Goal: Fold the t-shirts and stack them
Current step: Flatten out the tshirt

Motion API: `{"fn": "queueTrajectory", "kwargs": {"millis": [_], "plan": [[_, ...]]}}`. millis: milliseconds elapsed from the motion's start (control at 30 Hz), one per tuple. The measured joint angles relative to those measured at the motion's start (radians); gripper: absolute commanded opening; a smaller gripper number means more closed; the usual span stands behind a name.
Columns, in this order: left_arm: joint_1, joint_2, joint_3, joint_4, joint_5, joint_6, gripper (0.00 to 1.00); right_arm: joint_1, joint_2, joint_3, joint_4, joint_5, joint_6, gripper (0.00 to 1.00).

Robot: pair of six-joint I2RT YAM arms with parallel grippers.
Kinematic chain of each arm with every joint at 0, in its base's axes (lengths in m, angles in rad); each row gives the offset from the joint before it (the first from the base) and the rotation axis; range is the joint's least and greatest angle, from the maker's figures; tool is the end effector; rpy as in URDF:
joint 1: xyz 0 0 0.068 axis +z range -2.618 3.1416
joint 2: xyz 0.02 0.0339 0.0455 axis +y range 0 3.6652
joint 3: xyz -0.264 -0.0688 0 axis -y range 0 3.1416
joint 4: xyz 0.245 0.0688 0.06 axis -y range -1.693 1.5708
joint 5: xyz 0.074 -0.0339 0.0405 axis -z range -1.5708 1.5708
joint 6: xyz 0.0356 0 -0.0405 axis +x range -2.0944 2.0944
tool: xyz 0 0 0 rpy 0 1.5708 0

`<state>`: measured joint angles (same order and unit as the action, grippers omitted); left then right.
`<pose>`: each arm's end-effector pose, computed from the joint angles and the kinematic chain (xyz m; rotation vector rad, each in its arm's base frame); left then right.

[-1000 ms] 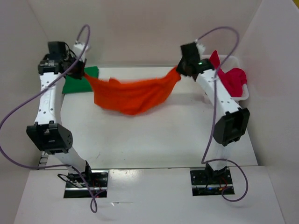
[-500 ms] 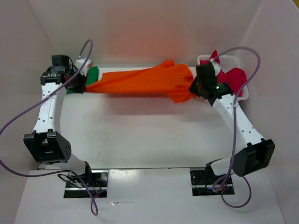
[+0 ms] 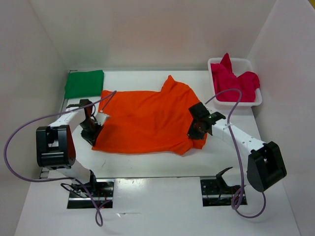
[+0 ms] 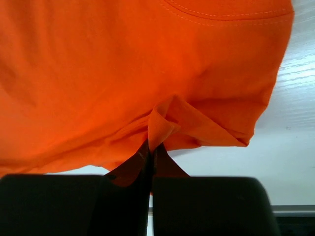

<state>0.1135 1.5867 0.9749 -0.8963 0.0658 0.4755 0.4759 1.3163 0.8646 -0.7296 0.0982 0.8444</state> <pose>0.2646 0.0278 0.1766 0.5543 3.0112 -0.0686 0.2164 0.1076 0.2148 0.5331 2.7140 0.2272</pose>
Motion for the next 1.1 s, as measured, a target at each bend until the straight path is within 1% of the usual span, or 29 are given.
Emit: {"fn": "queueTrajectory", "kwargs": {"millis": [33, 67, 100, 233, 300, 367, 467, 567, 667, 767, 800, 833, 900, 933, 967, 1033, 1067, 1100], "plan": [[0.000, 0.000, -0.001, 0.000, -0.008, 0.003, 0.25, 0.001, 0.000, 0.000, 0.006, -0.004, 0.002, 0.00], [0.000, -0.002, -0.001, 0.002, -0.013, 0.008, 0.35, 0.002, 0.000, 0.000, 0.011, -0.007, 0.006, 0.00], [0.001, -0.003, -0.001, 0.002, -0.020, 0.018, 0.40, 0.004, 0.000, 0.000, 0.012, -0.009, 0.009, 0.00], [0.030, -0.010, 0.000, -0.012, -0.038, 0.041, 0.57, 0.011, -0.001, 0.000, 0.011, -0.011, 0.019, 0.00], [0.056, -0.011, 0.014, -0.037, -0.042, 0.048, 0.58, 0.012, -0.004, 0.000, 0.010, -0.011, 0.025, 0.00], [0.082, -0.011, 0.049, -0.065, -0.044, 0.052, 0.63, 0.015, -0.011, -0.002, 0.005, -0.013, 0.032, 0.00], [0.113, -0.012, 0.144, -0.071, -0.044, 0.048, 0.69, 0.042, -0.030, -0.008, -0.002, -0.016, 0.055, 0.00], [0.124, 0.003, 0.293, -0.016, -0.040, 0.016, 0.69, 0.076, -0.047, -0.026, -0.015, -0.016, 0.079, 0.00], [0.097, 0.099, 0.494, 0.068, -0.031, -0.032, 0.69, 0.089, -0.051, -0.040, -0.048, -0.014, 0.105, 0.00], [0.055, 0.225, 0.621, 0.144, -0.022, -0.070, 0.69, 0.093, -0.078, -0.046, -0.084, 0.002, 0.139, 0.00], [0.043, 0.263, 0.638, 0.163, -0.017, -0.086, 0.69, 0.098, -0.097, -0.050, -0.095, 0.011, 0.153, 0.02], [0.030, 0.294, 0.640, 0.172, -0.011, -0.092, 0.69, 0.106, -0.116, -0.053, -0.107, 0.017, 0.166, 0.20], [0.014, 0.323, 0.613, 0.170, -0.002, -0.094, 0.69, 0.121, -0.139, -0.054, -0.126, 0.021, 0.193, 0.34], [0.010, 0.323, 0.585, 0.163, 0.002, -0.092, 0.69, 0.123, -0.142, -0.055, -0.130, 0.023, 0.199, 0.52], [0.009, 0.312, 0.549, 0.159, 0.002, -0.087, 0.70, 0.126, -0.141, -0.057, -0.132, 0.021, 0.209, 0.61], [0.010, 0.258, 0.442, 0.155, -0.011, -0.076, 0.71, 0.133, -0.129, -0.066, -0.135, 0.015, 0.220, 0.70], [0.010, 0.220, 0.385, 0.138, -0.024, -0.059, 0.72, 0.137, -0.123, -0.074, -0.137, 0.011, 0.226, 0.76], [0.010, 0.182, 0.336, 0.117, -0.037, -0.051, 0.72, 0.140, -0.118, -0.079, -0.145, 0.009, 0.233, 0.78]]}}
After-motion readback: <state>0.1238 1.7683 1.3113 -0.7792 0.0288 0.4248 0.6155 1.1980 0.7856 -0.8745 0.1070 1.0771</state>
